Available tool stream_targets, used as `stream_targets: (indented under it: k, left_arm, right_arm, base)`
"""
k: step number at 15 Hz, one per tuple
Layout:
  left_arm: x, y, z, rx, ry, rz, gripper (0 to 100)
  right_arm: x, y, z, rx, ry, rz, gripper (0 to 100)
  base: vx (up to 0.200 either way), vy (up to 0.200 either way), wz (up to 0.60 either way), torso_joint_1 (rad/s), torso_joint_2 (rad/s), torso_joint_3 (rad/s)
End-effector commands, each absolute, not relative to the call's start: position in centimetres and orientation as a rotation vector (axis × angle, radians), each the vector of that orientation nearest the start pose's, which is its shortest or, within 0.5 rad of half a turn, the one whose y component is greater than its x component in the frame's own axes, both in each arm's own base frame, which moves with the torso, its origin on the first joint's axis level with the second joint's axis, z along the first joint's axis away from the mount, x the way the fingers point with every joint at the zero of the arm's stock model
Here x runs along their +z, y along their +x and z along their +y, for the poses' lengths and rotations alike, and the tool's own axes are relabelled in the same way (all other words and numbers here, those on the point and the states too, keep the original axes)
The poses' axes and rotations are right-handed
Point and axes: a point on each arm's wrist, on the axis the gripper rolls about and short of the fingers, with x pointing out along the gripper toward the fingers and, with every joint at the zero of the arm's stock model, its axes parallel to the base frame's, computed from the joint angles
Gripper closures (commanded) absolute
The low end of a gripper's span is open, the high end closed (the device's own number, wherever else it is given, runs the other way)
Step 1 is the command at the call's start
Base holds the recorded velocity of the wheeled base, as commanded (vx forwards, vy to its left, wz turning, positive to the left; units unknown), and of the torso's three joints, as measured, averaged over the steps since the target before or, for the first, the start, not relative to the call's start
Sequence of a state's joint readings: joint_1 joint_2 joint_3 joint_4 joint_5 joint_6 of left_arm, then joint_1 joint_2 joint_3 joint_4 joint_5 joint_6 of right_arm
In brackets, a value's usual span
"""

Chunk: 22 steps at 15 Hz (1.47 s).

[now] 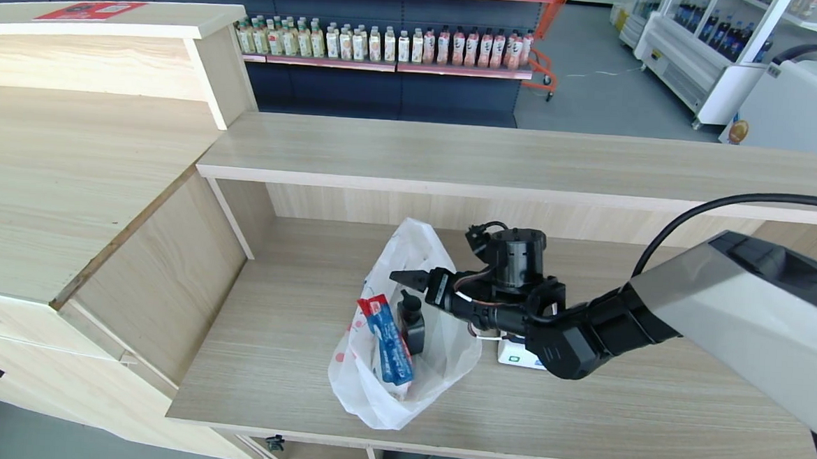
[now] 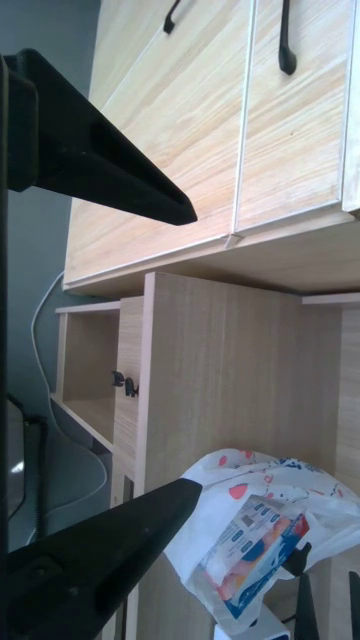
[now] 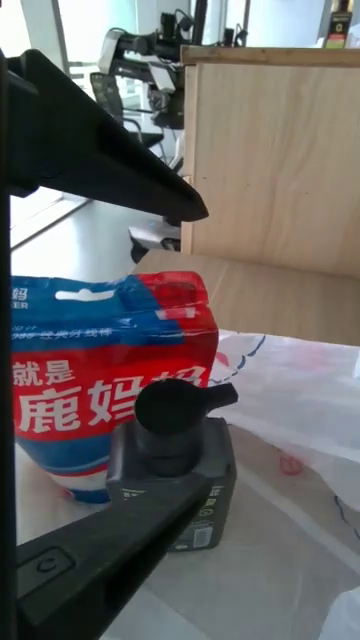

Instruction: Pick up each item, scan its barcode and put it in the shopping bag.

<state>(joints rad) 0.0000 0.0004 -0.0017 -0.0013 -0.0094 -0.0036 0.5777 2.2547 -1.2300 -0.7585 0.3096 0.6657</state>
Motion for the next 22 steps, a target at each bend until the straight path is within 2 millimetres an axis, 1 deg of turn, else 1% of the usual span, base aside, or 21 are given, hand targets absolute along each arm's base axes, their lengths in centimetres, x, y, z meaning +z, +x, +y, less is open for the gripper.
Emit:
stream_targets:
  k: [1, 5, 6, 8, 9, 10, 11, 12, 13, 14, 15, 16, 17, 18, 19, 20, 21, 22]
  left_arm:
    - [7.6, -2.3, 0.0, -0.009, -0.003, -0.003, 0]
    - [7.6, -2.3, 0.0, -0.008, -0.005, -0.003, 0]
    - [7.6, -2.3, 0.0, -0.009, -0.005, -0.003, 0]
    - [7.6, -2.3, 0.0, -0.009, -0.003, -0.003, 0]
    - [7.6, -2.3, 0.0, -0.008, -0.005, -0.003, 0]
    - [7.6, -2.3, 0.0, -0.008, -0.005, -0.003, 0]
    - [7.6, -2.3, 0.0, -0.008, -0.005, -0.003, 0]
    - [7.6, -2.3, 0.0, -0.009, -0.003, -0.003, 0]
    - [7.6, -2.3, 0.0, -0.009, -0.005, -0.003, 0]
    - [7.6, -2.3, 0.0, -0.009, -0.003, -0.003, 0]
    - [7.6, -2.3, 0.0, -0.009, -0.005, -0.003, 0]
    - [7.6, -2.3, 0.0, -0.009, -0.005, -0.003, 0]
    - [7.6, -2.3, 0.0, -0.009, -0.005, -0.003, 0]
    - [7.6, -2.3, 0.0, -0.009, -0.005, -0.003, 0]
    - [7.6, -2.3, 0.0, -0.009, -0.003, -0.003, 0]
    - [7.6, -2.3, 0.0, -0.009, -0.003, -0.003, 0]
    - [7.6, -2.3, 0.0, -0.009, -0.003, -0.003, 0]
    - [7.6, -2.3, 0.0, -0.009, -0.003, -0.003, 0]
  right_arm:
    - [9.7, 37.2, 23.6, 0.729, 0.590, 0.545, 0]
    - [11.4, 37.7, 21.4, 0.711, 0.619, 0.513, 0]
    - [12.2, 37.8, 20.8, 0.719, 0.636, 0.501, 0]
    - [13.6, 37.2, 19.5, 0.718, 0.652, 0.485, 0]
    - [14.3, 36.3, 18.7, 0.720, 0.642, 0.479, 0]
    - [15.3, 35.0, 17.7, 0.719, 0.624, 0.467, 0]
    - [16.6, 32.8, 16.2, 0.719, 0.579, 0.441, 0]
    - [17.4, 30.1, 14.5, 0.724, 0.494, 0.407, 0]
    - [17.7, 27.5, 12.8, 0.722, 0.398, 0.375, 0]
    - [17.3, 25.2, 10.8, 0.699, 0.293, 0.353, 0]
    - [17.3, 24.9, 10.6, 0.695, 0.274, 0.350, 0]
    - [16.2, 21.2, 7.4, 0.603, 0.050, 0.293, 0]
    - [15.6, 19.8, 6.0, 0.507, -0.042, 0.283, 0]
    - [15.5, 19.0, 5.4, 0.457, -0.064, 0.275, 0]
    - [15.4, 16.6, 3.9, 0.332, -0.063, 0.280, 0]
    - [15.4, 14.8, 2.8, 0.245, -0.065, 0.292, 0]
    - [15.7, 12.3, 1.8, 0.168, -0.071, 0.288, 0]
    - [15.4, 9.5, 1.1, 0.107, -0.072, 0.304, 0]
  base:
    - [0.000, 0.000, 0.00, 0.000, 0.00, 0.000]
    - [0.000, 0.000, 0.00, 0.000, 0.00, 0.000]
    - [0.000, 0.000, 0.00, 0.000, 0.00, 0.000]
    - [0.000, 0.000, 0.00, 0.000, 0.00, 0.000]
    - [0.000, 0.000, 0.00, 0.000, 0.00, 0.000]
    - [0.000, 0.000, 0.00, 0.000, 0.00, 0.000]
    - [0.000, 0.000, 0.00, 0.000, 0.00, 0.000]
    - [0.000, 0.000, 0.00, 0.000, 0.00, 0.000]
    - [0.000, 0.000, 0.00, 0.000, 0.00, 0.000]
    - [0.000, 0.000, 0.00, 0.000, 0.00, 0.000]
    - [0.000, 0.000, 0.00, 0.000, 0.00, 0.000]
    - [0.000, 0.000, 0.00, 0.000, 0.00, 0.000]
    - [0.000, 0.000, 0.00, 0.000, 0.00, 0.000]
    - [0.000, 0.000, 0.00, 0.000, 0.00, 0.000]
    - [0.000, 0.000, 0.00, 0.000, 0.00, 0.000]
    - [0.000, 0.000, 0.00, 0.000, 0.00, 0.000]
    - [0.000, 0.000, 0.00, 0.000, 0.00, 0.000]
    - [0.000, 0.000, 0.00, 0.000, 0.00, 0.000]
